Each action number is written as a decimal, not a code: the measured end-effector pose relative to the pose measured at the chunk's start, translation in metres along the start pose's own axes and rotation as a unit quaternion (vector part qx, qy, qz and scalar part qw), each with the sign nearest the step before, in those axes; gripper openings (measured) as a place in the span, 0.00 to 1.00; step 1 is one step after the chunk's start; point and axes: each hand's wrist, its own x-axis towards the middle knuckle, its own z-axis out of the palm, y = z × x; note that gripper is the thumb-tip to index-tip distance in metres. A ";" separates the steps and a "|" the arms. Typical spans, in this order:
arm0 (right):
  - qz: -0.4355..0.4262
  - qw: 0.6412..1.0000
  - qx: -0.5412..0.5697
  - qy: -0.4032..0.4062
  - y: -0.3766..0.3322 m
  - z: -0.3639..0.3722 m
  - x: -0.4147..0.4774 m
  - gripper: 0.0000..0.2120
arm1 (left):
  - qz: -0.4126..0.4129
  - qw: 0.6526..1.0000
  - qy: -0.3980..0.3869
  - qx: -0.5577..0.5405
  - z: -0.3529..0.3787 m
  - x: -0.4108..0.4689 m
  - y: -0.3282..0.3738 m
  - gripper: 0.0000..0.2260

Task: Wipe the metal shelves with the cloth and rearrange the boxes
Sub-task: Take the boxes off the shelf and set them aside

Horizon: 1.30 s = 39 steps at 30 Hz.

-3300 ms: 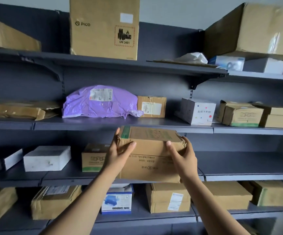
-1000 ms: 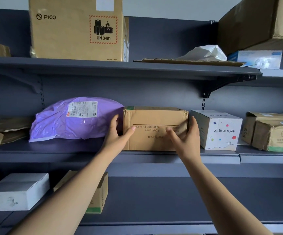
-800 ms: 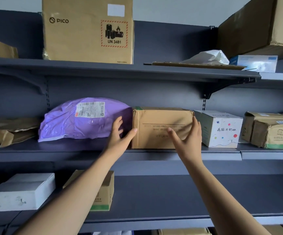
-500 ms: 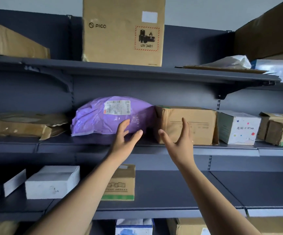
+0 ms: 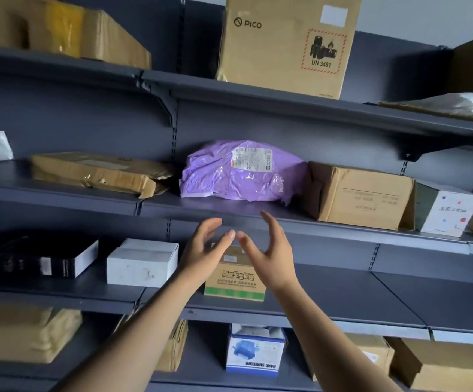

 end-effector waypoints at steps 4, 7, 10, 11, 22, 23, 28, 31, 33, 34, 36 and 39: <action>0.044 0.999 -0.015 -0.029 0.021 0.012 -0.013 0.30 | -0.034 0.999 -0.002 0.004 -0.005 -0.002 -0.025 0.30; 0.080 0.996 -0.009 -0.043 0.045 0.021 -0.015 0.31 | -0.062 0.998 0.004 0.013 -0.005 0.001 -0.051 0.24; 0.102 0.994 -0.002 -0.042 0.069 0.029 -0.011 0.36 | -0.089 0.995 -0.014 0.035 -0.006 0.007 -0.082 0.18; 0.112 0.993 0.001 -0.038 0.079 0.032 -0.008 0.37 | -0.099 0.994 -0.012 0.046 -0.006 0.011 -0.093 0.21; 0.220 0.971 0.069 -0.057 0.194 0.061 0.028 0.45 | -0.166 0.980 -0.035 0.102 0.013 0.067 -0.165 0.41; 0.225 0.968 0.090 -0.059 0.200 0.064 0.028 0.39 | -0.167 0.980 -0.035 0.104 0.015 0.070 -0.171 0.41; 0.208 0.955 0.186 -0.097 0.222 0.072 0.035 0.38 | -0.186 0.976 -0.042 0.106 0.022 0.084 -0.194 0.50; 0.209 0.951 0.200 -0.109 0.236 0.074 0.036 0.51 | -0.197 0.973 -0.047 0.106 0.024 0.088 -0.204 0.52; 0.219 0.947 0.200 -0.124 0.244 0.075 0.036 0.51 | -0.200 0.973 -0.047 0.101 0.026 0.089 -0.209 0.49; 0.223 0.944 0.205 -0.131 0.247 0.076 0.035 0.50 | -0.198 0.974 -0.047 0.096 0.026 0.090 -0.212 0.49; 0.224 0.936 0.226 -0.149 0.252 0.077 0.032 0.48 | -0.196 0.975 -0.046 0.089 0.026 0.089 -0.217 0.51; 0.227 0.936 0.224 -0.149 0.249 0.075 0.029 0.48 | -0.195 0.976 -0.037 0.087 0.025 0.086 -0.219 0.51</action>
